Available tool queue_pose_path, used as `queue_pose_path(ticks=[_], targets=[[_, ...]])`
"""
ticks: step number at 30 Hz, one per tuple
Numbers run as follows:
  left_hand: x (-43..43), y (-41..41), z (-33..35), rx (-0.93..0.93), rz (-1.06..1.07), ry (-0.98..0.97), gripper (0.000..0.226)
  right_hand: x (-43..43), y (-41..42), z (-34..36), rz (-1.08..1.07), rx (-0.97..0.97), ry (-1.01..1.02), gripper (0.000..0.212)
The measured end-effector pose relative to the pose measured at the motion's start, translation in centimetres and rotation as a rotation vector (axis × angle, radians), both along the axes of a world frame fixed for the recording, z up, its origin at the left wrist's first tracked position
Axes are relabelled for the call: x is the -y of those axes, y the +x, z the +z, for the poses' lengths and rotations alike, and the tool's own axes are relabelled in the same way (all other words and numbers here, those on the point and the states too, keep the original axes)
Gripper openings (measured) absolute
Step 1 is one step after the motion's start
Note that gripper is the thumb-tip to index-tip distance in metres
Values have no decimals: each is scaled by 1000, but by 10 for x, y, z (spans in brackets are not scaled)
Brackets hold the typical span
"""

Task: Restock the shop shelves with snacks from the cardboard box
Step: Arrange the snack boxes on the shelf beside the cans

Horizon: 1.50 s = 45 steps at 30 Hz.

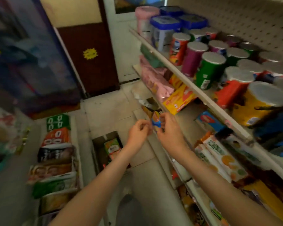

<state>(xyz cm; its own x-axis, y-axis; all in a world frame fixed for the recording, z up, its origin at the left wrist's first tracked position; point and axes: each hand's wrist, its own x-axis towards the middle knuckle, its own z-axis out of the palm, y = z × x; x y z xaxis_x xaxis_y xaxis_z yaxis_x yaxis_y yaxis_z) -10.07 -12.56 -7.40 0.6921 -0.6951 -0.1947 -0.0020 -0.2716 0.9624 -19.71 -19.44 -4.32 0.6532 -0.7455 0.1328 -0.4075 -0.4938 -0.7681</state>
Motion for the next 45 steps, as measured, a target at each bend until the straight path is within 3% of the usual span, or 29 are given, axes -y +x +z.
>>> queue_pose_path(ticks=[5, 12, 18, 22, 24, 28, 32, 38, 42, 45], targets=[[-35, 122, -72, -86, 320, 220, 18, 8, 126, -70, 142, -172, 137, 41], [-52, 270, -218, -258, 386, 469, 27, 21, 283, -200, 272, -405, 407, 26], [-35, 324, -357, -416, 465, 624, 25, 40, 333, -348, 224, -565, 519, 21], [-23, 346, -458, -487, 557, 683, 11, 50, 359, -459, 191, -607, 657, 23], [-19, 354, -503, -527, 583, 704, 18, 51, 373, -509, 172, -619, 762, 22], [-7, 374, -603, -546, 599, 719, 24, 49, 414, -631, 246, -612, 851, 40], [6, 386, -680, -514, 564, 772, 37, 43, 447, -726, 334, -607, 783, 44], [7, 400, -758, -440, 573, 830, 49, 37, 471, -816, 82, -729, 749, 74], [0, 414, -780, -353, 691, 923, 57, 32, 478, -845, -116, -719, 879, 67], [-3, 420, -784, -502, 726, 849, 55, 32, 482, -854, -167, -730, 916, 62]])
